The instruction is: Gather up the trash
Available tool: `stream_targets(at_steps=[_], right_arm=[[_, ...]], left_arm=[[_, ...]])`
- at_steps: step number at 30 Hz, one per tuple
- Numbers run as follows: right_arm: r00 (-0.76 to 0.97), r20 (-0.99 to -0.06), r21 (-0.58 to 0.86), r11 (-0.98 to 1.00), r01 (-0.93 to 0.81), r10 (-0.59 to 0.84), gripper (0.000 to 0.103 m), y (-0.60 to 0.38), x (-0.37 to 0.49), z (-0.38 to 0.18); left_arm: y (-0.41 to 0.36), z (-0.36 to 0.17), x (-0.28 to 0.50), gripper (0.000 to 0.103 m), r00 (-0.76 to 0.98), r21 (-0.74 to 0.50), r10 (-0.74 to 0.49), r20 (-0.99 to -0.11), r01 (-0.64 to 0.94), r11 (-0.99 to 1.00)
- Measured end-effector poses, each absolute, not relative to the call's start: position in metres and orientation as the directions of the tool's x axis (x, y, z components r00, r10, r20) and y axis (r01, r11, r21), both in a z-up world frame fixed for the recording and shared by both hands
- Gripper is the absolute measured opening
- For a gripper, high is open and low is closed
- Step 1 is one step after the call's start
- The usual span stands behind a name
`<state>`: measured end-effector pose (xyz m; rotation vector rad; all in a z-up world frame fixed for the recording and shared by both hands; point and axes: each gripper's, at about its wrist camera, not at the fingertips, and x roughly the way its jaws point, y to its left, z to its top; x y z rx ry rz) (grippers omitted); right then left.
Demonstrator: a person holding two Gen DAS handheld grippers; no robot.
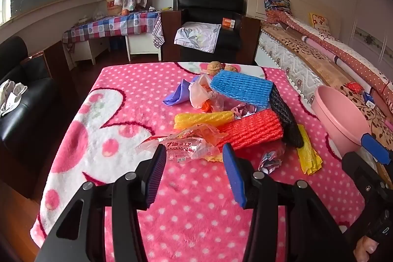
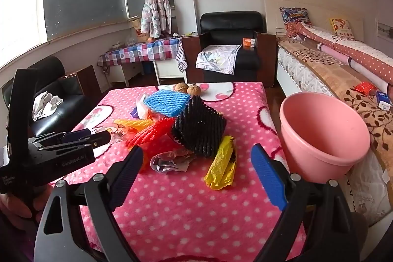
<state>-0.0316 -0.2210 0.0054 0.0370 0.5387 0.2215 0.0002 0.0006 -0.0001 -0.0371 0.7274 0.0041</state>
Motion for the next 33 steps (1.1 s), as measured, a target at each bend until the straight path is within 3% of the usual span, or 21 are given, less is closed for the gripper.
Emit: stream_targets(at_steps=[13,33], right_arm=[[0.884,-0.449,0.065,0.992,-0.111,0.128,0.090,-0.226,-0.037,0.019],[0.889,-0.449,0.058,0.995,-0.075,0.093,0.090,-0.231,-0.034,0.015]], left_arm=[[0.001,0.000,0.000,0.048,0.746,-0.038,-0.012,-0.666,-0.017,0.999],[0.002,0.000,0.000,0.048,0.745,-0.041,-0.015,-0.666,-0.017,0.999]])
